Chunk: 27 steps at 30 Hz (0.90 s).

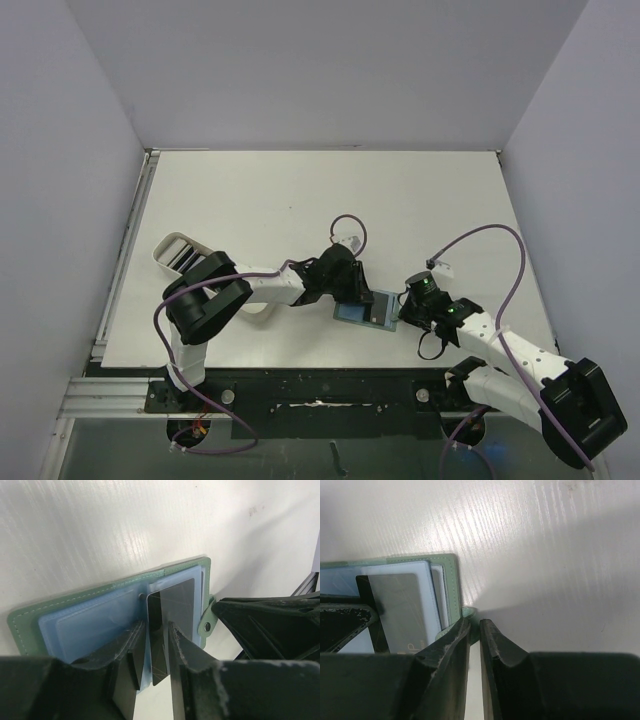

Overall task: Put the credit cards into the card holder
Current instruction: Insert the credit card into the card holder.

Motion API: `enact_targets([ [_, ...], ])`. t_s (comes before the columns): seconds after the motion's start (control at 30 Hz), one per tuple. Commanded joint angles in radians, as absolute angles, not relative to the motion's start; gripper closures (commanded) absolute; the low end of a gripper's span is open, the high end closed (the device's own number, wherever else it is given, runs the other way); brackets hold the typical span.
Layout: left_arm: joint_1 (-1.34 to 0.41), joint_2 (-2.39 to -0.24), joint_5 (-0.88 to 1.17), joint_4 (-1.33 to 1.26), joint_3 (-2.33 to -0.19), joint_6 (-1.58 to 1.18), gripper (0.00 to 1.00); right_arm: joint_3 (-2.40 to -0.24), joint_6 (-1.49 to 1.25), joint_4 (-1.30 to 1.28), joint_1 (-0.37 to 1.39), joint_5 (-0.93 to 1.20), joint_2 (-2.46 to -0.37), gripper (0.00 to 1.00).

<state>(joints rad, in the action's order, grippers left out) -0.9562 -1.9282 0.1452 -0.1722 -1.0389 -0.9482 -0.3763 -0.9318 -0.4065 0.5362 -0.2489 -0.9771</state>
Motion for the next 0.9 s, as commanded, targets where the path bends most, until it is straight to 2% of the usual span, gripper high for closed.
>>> enact_targets([
  [0.0,-0.957,-1.919,0.125,-0.168,-1.055,-0.931,0.8,-0.39,-0.971,-0.442,0.532,-0.302,-0.988,0.85],
  [0.23,-0.957,-1.93,0.109,-0.178,-1.057,-0.944,1.0,-0.359,-0.984,-0.393,0.54,-0.255,-0.997,0.85],
  [0.83,-0.959,-1.959,0.091,-0.334,-0.982,-1.074,1.0,-0.326,-1.015,-0.351,0.555,-0.229,-0.983,0.85],
  [0.87,-0.959,-1.956,0.09,-0.334,-0.98,-1.074,0.94,-0.327,-1.013,-0.352,0.557,-0.23,-0.984,0.85],
])
